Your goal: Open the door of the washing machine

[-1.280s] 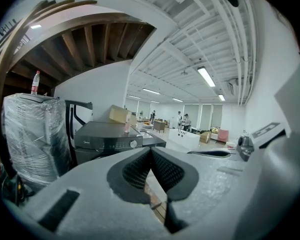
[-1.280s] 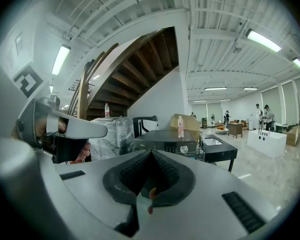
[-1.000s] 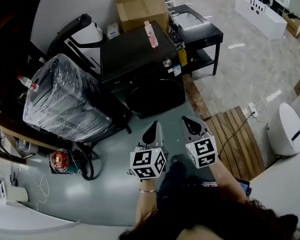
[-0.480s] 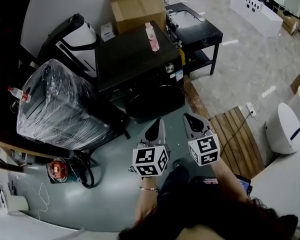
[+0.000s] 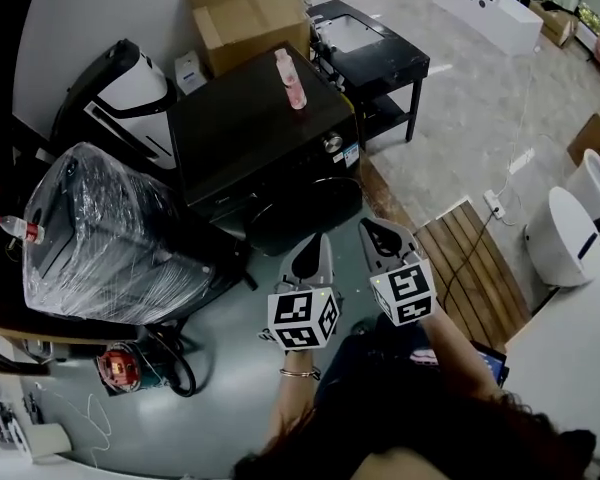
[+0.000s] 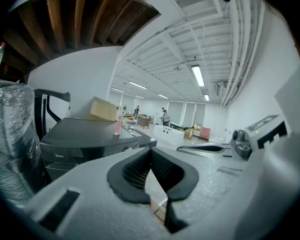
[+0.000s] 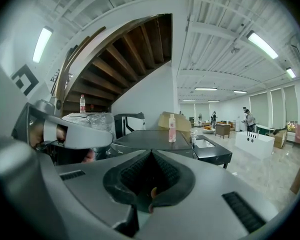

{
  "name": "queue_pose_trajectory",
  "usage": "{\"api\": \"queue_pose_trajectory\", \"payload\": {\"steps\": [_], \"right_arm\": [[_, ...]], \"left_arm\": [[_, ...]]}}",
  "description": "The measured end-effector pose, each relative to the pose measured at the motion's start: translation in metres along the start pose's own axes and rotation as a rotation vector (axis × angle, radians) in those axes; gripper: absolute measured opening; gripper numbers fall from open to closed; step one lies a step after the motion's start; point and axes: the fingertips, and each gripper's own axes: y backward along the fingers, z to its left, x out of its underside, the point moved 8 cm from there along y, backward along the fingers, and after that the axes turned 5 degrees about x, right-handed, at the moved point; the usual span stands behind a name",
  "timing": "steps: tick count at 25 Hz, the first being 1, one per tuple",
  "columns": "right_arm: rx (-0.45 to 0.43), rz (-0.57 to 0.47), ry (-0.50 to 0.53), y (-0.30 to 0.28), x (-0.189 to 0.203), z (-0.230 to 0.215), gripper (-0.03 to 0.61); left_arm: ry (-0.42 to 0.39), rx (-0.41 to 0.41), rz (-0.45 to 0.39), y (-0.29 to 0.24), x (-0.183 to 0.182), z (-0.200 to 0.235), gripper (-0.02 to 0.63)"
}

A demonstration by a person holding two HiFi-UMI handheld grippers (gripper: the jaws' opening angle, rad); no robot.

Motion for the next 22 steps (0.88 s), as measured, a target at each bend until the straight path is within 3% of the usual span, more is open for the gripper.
{"api": "queue_pose_trajectory", "payload": {"steps": [12,22], "right_arm": [[0.011,0.037,0.008,-0.064,0.008,-0.025,-0.002],[-0.050,0.096,0.013,-0.124,0.020,-0.063,-0.002]], "left_arm": [[-0.011,0.010,0.019,-0.056,-0.002,0.029,0.012],[0.002,-0.042,0.007,-0.122,-0.002,0.049,0.012]]}}
